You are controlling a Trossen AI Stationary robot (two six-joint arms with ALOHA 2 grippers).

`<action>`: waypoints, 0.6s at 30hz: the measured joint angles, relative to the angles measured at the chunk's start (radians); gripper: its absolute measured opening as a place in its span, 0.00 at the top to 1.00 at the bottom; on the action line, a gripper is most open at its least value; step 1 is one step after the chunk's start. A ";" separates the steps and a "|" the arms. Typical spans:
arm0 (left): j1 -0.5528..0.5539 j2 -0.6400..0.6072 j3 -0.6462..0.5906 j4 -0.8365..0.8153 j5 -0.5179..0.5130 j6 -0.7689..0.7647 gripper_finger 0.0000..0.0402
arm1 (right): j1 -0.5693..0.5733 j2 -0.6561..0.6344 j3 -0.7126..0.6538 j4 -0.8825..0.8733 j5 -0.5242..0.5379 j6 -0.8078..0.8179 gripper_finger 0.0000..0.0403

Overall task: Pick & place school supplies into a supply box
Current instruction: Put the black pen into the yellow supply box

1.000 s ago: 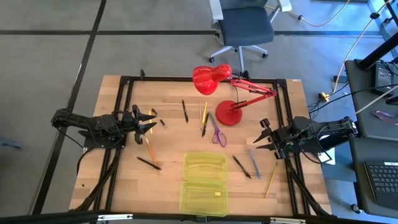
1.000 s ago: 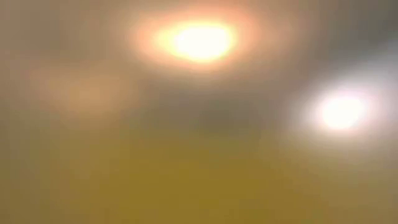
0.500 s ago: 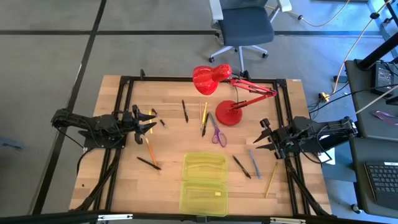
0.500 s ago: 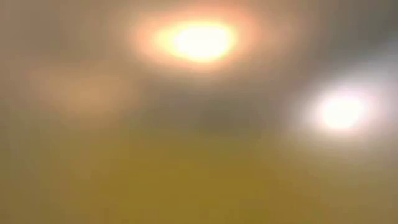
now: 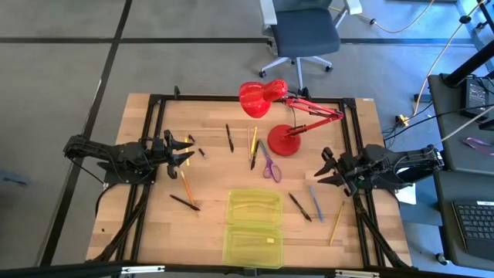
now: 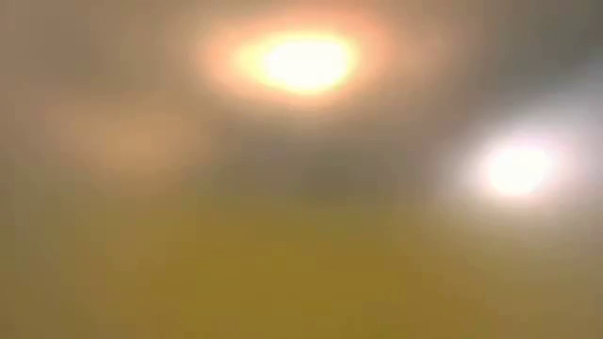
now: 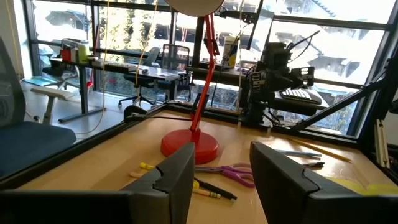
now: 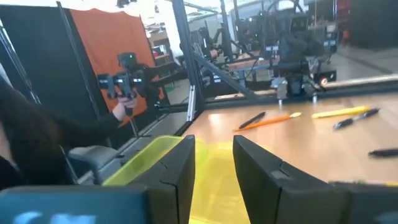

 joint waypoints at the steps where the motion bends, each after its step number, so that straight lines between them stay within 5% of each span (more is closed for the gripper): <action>1: 0.000 0.000 0.000 0.000 0.000 0.000 0.63 | 0.000 0.000 0.000 0.000 0.000 0.013 0.72; 6: 0.000 0.000 0.000 0.000 0.000 0.000 0.62 | 0.000 0.000 0.000 -0.001 -0.002 0.135 0.72; 13: 0.000 0.000 0.000 0.007 0.000 0.000 0.63 | 0.000 0.000 0.000 -0.030 0.001 0.104 0.72; 18: 0.000 0.000 0.000 0.013 0.006 0.000 0.63 | 0.000 0.000 0.000 -0.034 0.100 0.103 0.72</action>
